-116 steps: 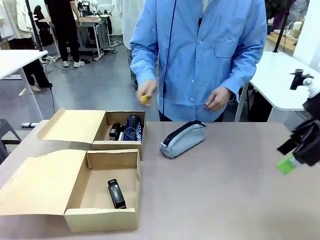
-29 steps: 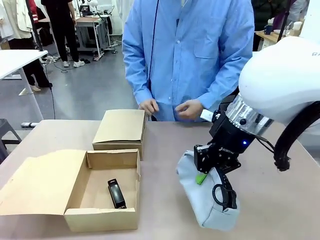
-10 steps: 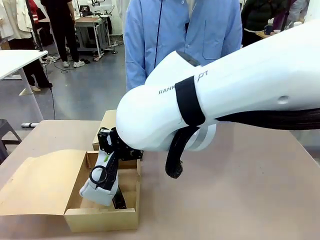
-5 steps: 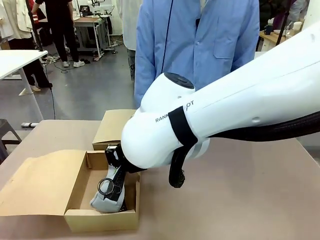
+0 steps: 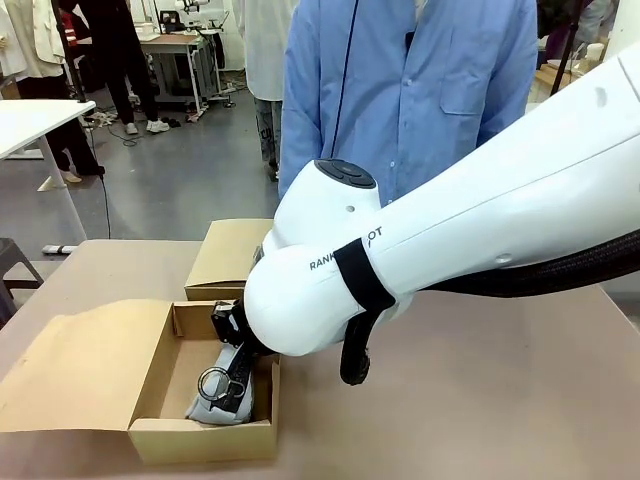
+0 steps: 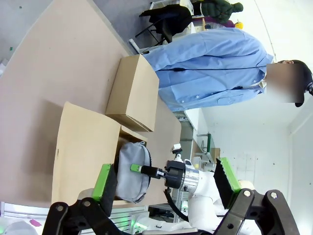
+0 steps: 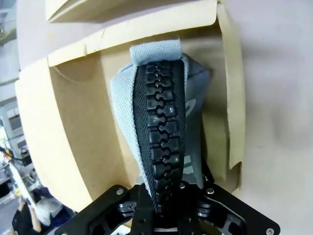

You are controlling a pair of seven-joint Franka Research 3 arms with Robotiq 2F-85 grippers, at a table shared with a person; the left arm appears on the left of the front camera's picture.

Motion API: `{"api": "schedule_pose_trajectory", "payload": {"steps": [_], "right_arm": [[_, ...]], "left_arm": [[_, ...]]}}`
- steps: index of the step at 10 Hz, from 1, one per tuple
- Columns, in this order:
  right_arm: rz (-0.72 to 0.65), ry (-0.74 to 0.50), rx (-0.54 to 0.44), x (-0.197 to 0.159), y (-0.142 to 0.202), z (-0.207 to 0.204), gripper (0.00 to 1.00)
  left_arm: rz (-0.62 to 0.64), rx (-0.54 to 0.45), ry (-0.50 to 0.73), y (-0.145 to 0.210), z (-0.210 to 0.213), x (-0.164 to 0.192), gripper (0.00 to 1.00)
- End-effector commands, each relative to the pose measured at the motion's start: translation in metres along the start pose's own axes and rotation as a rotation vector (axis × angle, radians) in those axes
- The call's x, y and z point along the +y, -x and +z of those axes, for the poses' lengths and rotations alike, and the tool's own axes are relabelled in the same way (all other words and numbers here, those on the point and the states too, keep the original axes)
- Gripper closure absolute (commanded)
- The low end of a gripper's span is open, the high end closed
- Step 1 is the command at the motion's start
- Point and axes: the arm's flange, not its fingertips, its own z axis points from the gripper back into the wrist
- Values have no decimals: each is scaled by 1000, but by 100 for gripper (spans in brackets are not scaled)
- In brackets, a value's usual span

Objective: Place items inside the box.
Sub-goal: Pick up a Pencil pouch or Stapler and place it inside the Mailer Box closest to the robot.

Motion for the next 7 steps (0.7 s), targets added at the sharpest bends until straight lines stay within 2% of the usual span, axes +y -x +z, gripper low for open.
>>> {"api": "schedule_pose_trajectory", "payload": {"steps": [1, 2, 3, 5, 7], "right_arm": [[-9, 31, -6, 14, 0, -5, 95], [-10, 15, -3, 15, 0, -4, 79], [-8, 12, 2, 16, 1, -4, 36], [-10, -2, 12, 15, 2, -5, 0], [-17, -31, 21, 14, 1, -4, 0]], "left_arm": [[-17, -6, 17, 2, 0, 0, 0], [-17, -6, 17, 2, 0, 0, 0], [-17, -6, 17, 2, 0, 0, 0], [-17, -6, 17, 2, 0, 0, 0], [-17, -6, 17, 2, 0, 0, 0]]}}
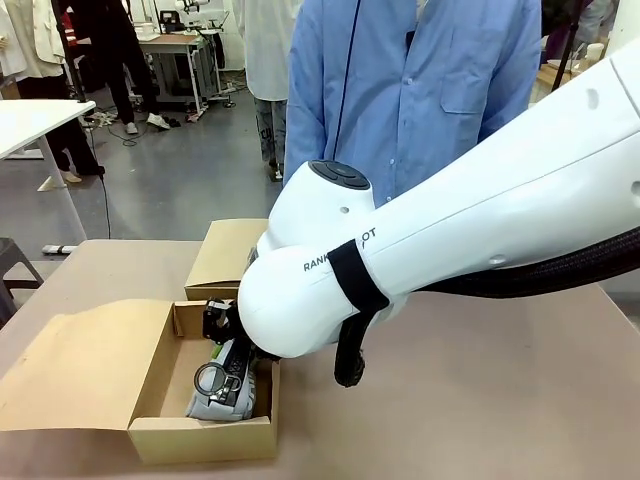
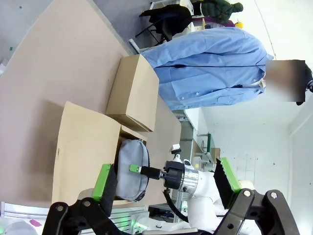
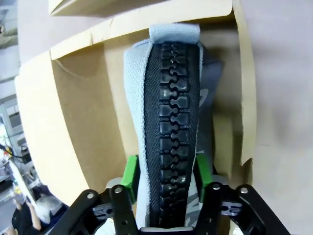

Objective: Place items inside the box.
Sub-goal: Pick up a Pencil pouch or Stapler and place it inside the Mailer Box closest to the robot.

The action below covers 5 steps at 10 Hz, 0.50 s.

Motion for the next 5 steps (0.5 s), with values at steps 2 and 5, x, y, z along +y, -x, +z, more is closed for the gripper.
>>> {"api": "schedule_pose_trajectory", "payload": {"steps": [2, 5], "right_arm": [[-20, -59, 12, 8, -1, 5, 0], [-17, -107, 26, 6, 2, 22, 0]], "left_arm": [[-16, -6, 17, 2, 0, 0, 0], [-16, -6, 17, 2, 0, 0, 0]]}}
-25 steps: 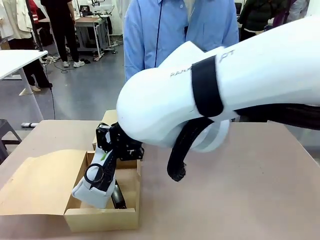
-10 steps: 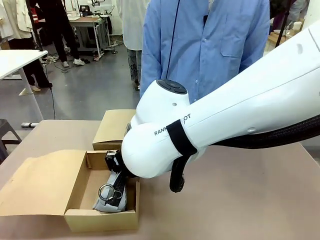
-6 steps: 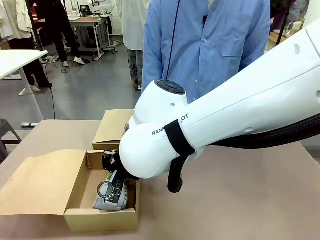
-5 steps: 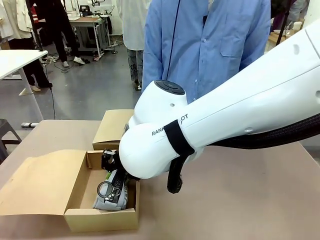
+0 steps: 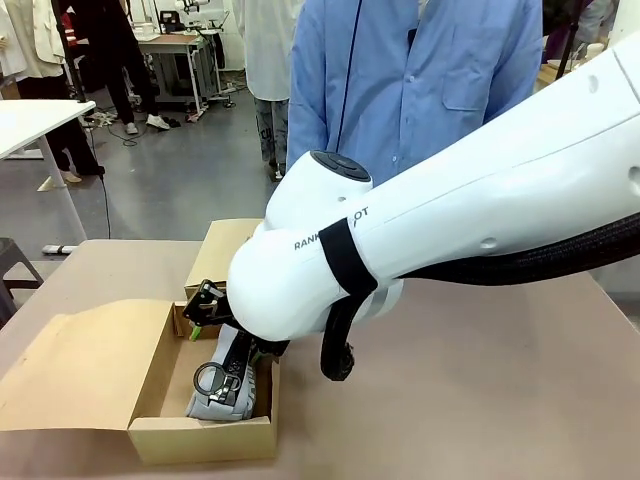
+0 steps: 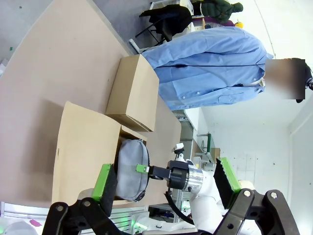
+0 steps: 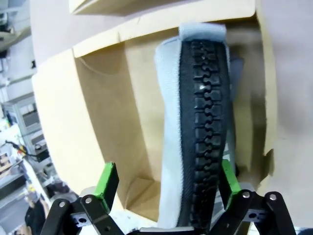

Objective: Place items inside the box.
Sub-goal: Pick up a Pencil pouch or Stapler and place it inside the Mailer Box closest to the robot.

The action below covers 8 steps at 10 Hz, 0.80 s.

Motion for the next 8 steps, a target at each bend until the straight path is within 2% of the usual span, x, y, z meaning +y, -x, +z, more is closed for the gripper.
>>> {"api": "schedule_pose_trajectory", "payload": {"steps": [1, 2, 4, 5, 6, 7, 8], "right_arm": [[26, -42, 26, -8, 5, 30, 0], [37, 4, -15, -15, 9, 63, 0], [65, -45, -95, -44, 36, 159, 0], [51, -88, -146, -62, 52, 194, 0], [52, -206, -174, -81, 69, 220, 0], [-51, -333, -169, -94, 79, 227, 0], [28, -126, -153, -40, 49, 190, 0]], "left_arm": [[-16, -6, 17, 2, 0, 0, 0], [-16, -6, 17, 2, 0, 0, 0], [-16, -6, 17, 2, 0, 0, 0], [-16, -6, 17, 2, 0, 0, 0], [-16, -6, 17, 2, 0, 0, 0], [-16, -6, 17, 2, 0, 0, 0], [-16, -6, 17, 2, 0, 0, 0]]}}
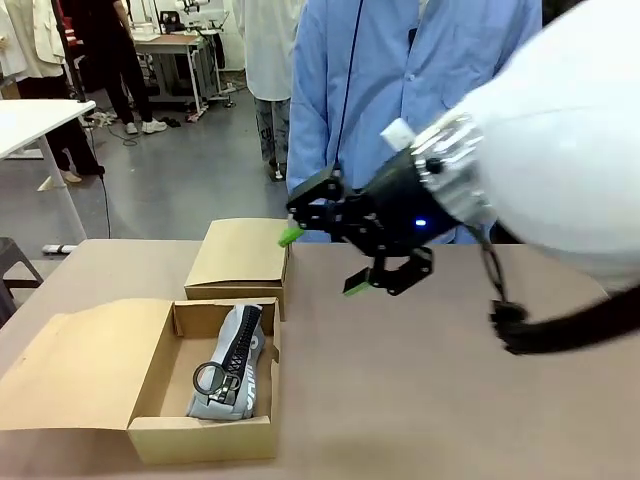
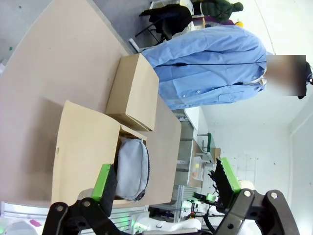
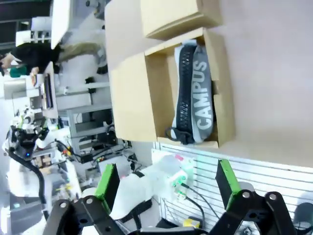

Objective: Place items inside the box.
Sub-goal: Pick up a Pencil pouch or Stapler and place it inside the Mailer Box closest to the robot.

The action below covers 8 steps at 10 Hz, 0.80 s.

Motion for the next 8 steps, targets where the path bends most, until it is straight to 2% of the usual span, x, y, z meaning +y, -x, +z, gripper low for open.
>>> {"api": "schedule_pose_trajectory", "payload": {"steps": [1, 3, 4, 5, 6, 7, 8], "right_arm": [[48, 96, 31, 17, -16, -51, 0], [48, 96, 31, 17, -16, -51, 0], [18, 66, 32, 3, -2, -35, 0], [28, 43, 130, -3, -17, -17, 0], [3, -15, 131, -13, -39, 31, 0], [-70, 3, 93, -36, -66, 87, 0], [-179, -57, 133, -66, -87, 143, 0]], "left_arm": [[-15, -6, 18, 2, 0, 0, 0], [-15, -6, 18, 2, 0, 0, 0], [-15, -6, 18, 2, 0, 0, 0], [-15, -6, 18, 2, 0, 0, 0], [-15, -6, 18, 2, 0, 0, 0], [-15, -6, 18, 2, 0, 0, 0], [-15, -6, 18, 2, 0, 0, 0]]}}
